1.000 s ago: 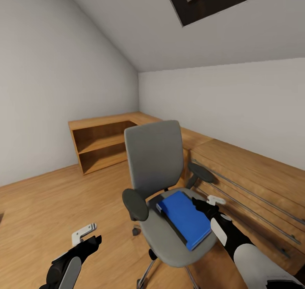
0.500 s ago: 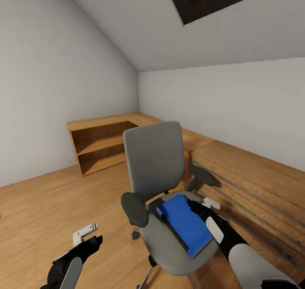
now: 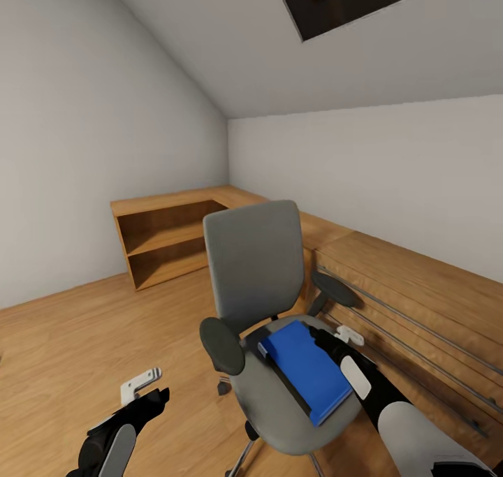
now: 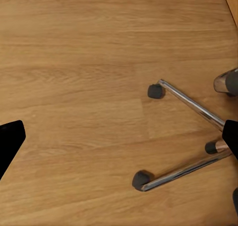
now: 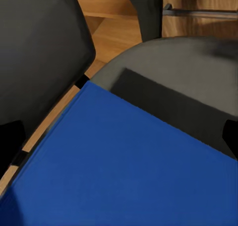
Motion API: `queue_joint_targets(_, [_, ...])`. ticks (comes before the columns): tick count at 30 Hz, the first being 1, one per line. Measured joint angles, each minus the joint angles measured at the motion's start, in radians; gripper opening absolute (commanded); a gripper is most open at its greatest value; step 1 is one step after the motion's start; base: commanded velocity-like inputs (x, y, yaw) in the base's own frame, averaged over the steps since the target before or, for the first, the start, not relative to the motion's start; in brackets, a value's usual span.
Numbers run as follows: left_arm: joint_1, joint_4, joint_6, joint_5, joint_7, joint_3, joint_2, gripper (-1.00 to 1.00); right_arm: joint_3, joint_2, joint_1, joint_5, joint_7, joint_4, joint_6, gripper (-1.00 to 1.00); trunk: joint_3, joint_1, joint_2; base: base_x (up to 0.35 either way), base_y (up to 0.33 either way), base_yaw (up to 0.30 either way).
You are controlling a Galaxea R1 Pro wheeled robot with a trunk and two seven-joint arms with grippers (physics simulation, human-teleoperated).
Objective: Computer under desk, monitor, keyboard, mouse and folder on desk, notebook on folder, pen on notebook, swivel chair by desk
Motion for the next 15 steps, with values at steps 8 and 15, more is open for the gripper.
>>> queue_joint_targets(8, [0.000, 0.000, 0.000, 0.000, 0.001, 0.001, 0.000, 1.00, 0.002, 0.001, 0.000, 0.002, 0.000, 0.001, -0.021, 1.00, 0.000, -0.001, 0.000, 0.157, 0.000, 0.000])
queue_joint_targets(15, [0.000, -0.001, 0.001, 0.000, 0.000, 0.001, 0.001, 1.00, 0.001, 0.000, 0.000, 0.000, 0.000, 0.004, -0.022, 1.00, 0.000, 0.000, 0.000, 0.095, 0.000, 0.000])
